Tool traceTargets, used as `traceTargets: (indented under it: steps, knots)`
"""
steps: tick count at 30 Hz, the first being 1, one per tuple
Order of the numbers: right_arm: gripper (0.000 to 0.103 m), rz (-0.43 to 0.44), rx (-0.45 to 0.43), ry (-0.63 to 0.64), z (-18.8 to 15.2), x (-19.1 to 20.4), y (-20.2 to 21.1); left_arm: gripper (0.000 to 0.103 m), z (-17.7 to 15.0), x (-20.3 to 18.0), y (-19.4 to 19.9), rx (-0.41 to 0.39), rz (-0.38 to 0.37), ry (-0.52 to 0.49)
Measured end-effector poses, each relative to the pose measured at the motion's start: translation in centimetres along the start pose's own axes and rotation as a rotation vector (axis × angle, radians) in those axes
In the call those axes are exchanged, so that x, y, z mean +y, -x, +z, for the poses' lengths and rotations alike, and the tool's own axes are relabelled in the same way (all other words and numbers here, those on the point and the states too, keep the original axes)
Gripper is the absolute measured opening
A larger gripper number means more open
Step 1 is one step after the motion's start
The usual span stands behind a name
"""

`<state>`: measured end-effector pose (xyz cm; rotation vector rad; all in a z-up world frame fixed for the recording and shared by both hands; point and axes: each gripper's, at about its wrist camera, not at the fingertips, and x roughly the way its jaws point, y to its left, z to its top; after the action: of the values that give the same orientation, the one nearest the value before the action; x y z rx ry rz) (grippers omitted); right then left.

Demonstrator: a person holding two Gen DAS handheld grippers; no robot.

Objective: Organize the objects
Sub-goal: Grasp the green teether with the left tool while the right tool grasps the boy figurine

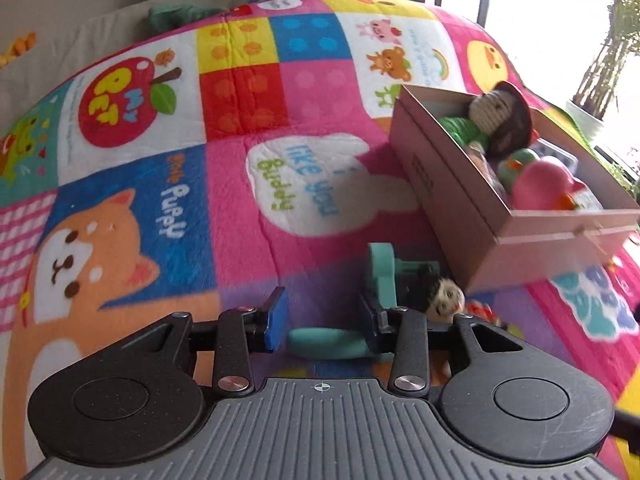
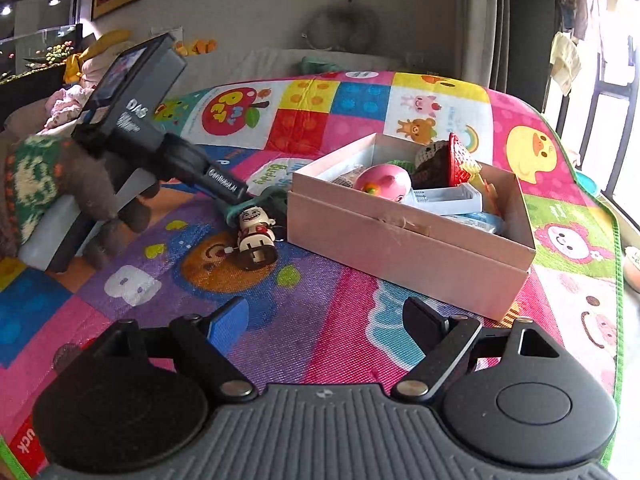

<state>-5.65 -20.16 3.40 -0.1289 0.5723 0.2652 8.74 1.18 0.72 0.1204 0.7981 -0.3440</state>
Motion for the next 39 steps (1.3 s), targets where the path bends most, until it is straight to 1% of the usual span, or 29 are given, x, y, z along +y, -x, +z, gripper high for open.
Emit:
traceTargets:
  steps: [3, 5, 8, 10, 11, 13, 15, 16, 17, 18, 21, 23, 26, 27, 28, 30, 31, 32, 34, 35, 39]
  knots:
    - [0.085, 0.017, -0.002, 0.020, 0.2, 0.5, 0.0, 0.041, -3.4, 0.2, 3.4, -0.004, -0.055, -0.031]
    - [0.085, 0.040, 0.006, 0.020, 0.6, 0.7, -0.5, 0.041, -5.5, 0.1, 5.5, -0.012, -0.069, -0.051]
    - [0.085, 0.098, 0.030, -0.003, 1.7, 1.1, -2.0, 0.041, -7.7, 0.3, 7.7, -0.028, -0.089, -0.006]
    - [0.085, 0.135, 0.058, -0.028, 2.6, 1.4, -3.9, 0.041, -8.5, 0.4, 8.6, -0.036, -0.093, 0.021]
    - [0.083, 0.146, 0.072, -0.038, 3.0, 1.6, -4.8, 0.042, -8.7, 0.5, 8.9, -0.040, -0.096, 0.037]
    - [0.075, 0.153, 0.104, -0.051, 3.7, 2.0, -6.5, 0.041, -8.9, 0.9, 9.2, -0.051, -0.099, 0.087]
    - [0.057, 0.149, 0.132, -0.043, 4.1, 2.5, -8.0, 0.041, -8.9, 1.4, 9.2, -0.056, -0.122, 0.141]
    - [0.052, 0.149, 0.144, -0.036, 4.2, 2.7, -8.5, 0.041, -8.8, 1.5, 9.2, -0.057, -0.140, 0.163]
    - [0.039, 0.144, 0.152, -0.033, 4.3, 2.7, -8.7, 0.041, -8.7, 1.5, 9.2, -0.058, -0.153, 0.182]
    - [0.037, 0.132, 0.151, -0.033, 4.2, 2.7, -8.6, 0.041, -8.7, 1.4, 9.1, -0.057, -0.166, 0.200]
    - [0.037, 0.109, 0.155, -0.061, 3.6, 1.6, -7.3, 0.041, -8.2, 0.9, 8.5, -0.055, -0.203, 0.240]
    - [0.037, 0.065, 0.152, -0.069, 2.6, 0.4, -5.8, 0.041, -7.7, 0.5, 7.9, -0.035, -0.221, 0.272]
    - [0.037, -0.008, 0.148, -0.069, 1.0, -1.4, -3.6, 0.041, -6.5, -0.3, 6.8, -0.020, -0.216, 0.307]
    - [0.038, -0.023, 0.149, -0.082, 0.4, -2.2, -2.9, 0.041, -6.0, -0.7, 6.5, -0.021, -0.205, 0.310]
    - [0.041, -0.031, 0.151, -0.101, -0.1, -2.9, -2.5, 0.041, -5.5, -1.0, 6.1, -0.025, -0.192, 0.311]
    - [0.061, -0.065, 0.137, -0.135, -1.1, -3.8, -1.7, 0.042, -4.6, -1.9, 5.2, -0.025, -0.165, 0.305]
    - [0.065, -0.080, 0.127, -0.145, -1.4, -4.1, -1.5, 0.042, -4.2, -2.4, 4.6, -0.019, -0.147, 0.295]
    - [0.067, -0.081, 0.121, -0.159, -1.6, -4.3, -1.3, 0.042, -3.9, -2.9, 4.0, -0.011, -0.129, 0.282]
    - [0.071, -0.084, 0.095, -0.170, -1.6, -4.5, -0.9, 0.042, -3.4, -3.9, 3.4, -0.029, -0.085, 0.228]
    - [0.078, -0.087, 0.086, -0.167, -1.6, -4.4, -0.8, 0.042, -3.2, -4.4, 3.2, -0.033, -0.066, 0.204]
    - [0.079, -0.074, 0.071, -0.144, -1.6, -4.0, -0.7, 0.043, -3.1, -5.3, 2.9, -0.045, -0.033, 0.140]
